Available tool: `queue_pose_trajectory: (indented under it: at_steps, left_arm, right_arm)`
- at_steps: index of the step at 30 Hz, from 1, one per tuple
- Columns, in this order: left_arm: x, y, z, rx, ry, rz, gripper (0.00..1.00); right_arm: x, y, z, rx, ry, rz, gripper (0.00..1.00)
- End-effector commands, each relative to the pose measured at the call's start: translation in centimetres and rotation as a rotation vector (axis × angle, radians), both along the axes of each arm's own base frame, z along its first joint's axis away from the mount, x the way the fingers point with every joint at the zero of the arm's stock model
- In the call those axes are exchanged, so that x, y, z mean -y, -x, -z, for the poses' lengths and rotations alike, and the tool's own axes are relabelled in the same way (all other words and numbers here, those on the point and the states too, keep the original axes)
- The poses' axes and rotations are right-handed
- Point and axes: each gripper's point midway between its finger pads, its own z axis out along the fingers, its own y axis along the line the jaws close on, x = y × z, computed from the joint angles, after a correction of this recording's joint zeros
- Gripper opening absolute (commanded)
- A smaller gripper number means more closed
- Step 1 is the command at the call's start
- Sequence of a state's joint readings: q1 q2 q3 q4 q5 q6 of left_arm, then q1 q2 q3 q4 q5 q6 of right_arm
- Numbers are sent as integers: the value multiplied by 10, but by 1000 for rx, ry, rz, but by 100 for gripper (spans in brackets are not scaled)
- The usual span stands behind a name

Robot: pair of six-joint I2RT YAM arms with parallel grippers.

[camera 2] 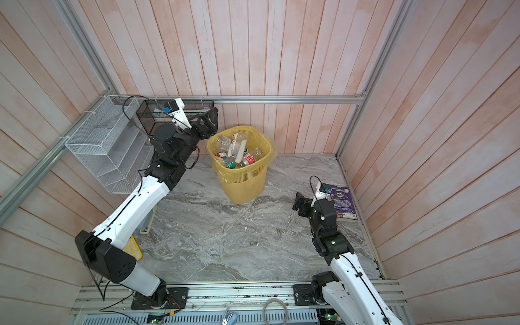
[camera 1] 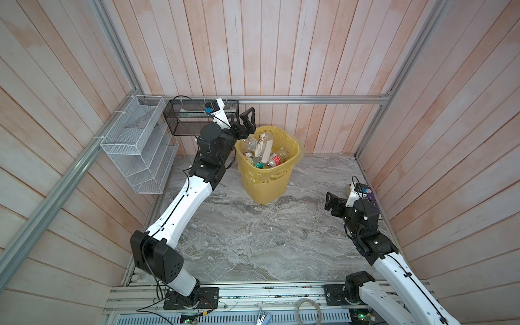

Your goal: Throw the plastic bottles in the bin

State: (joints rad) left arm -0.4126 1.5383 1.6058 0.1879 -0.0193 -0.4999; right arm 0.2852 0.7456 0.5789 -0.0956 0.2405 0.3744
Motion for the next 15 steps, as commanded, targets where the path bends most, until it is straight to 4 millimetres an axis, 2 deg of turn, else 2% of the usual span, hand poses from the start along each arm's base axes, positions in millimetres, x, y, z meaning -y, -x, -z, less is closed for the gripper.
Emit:
queue_pose_trajectory:
  at_steps: [1, 3, 5, 6, 10, 13, 15]
  left_arm:
    - [-11, 4, 20, -16, -48, -56, 100]
    - [-20, 7, 41, -55, -98, -100, 100]
    - [-36, 9, 72, -120, -143, -166, 100]
    - [-47, 10, 96, -165, -175, -205, 100]
    - [-108, 29, 182, -307, -238, -364, 100]
    - [-158, 47, 250, -451, -260, -467, 100]
    - [-183, 61, 285, -525, -286, -540, 100]
  right_arm:
    - [8, -1, 1, -10, 27, 36, 95]
    - [11, -3, 4, -12, 53, 53, 95]
    - [16, -4, 11, -17, 85, 74, 95]
    - [18, -5, 13, -10, 105, 80, 95]
    - [26, -11, 14, 46, 191, 111, 96]
    - [29, -18, 23, 77, 263, 124, 97]
    - [29, -24, 32, 102, 294, 125, 97]
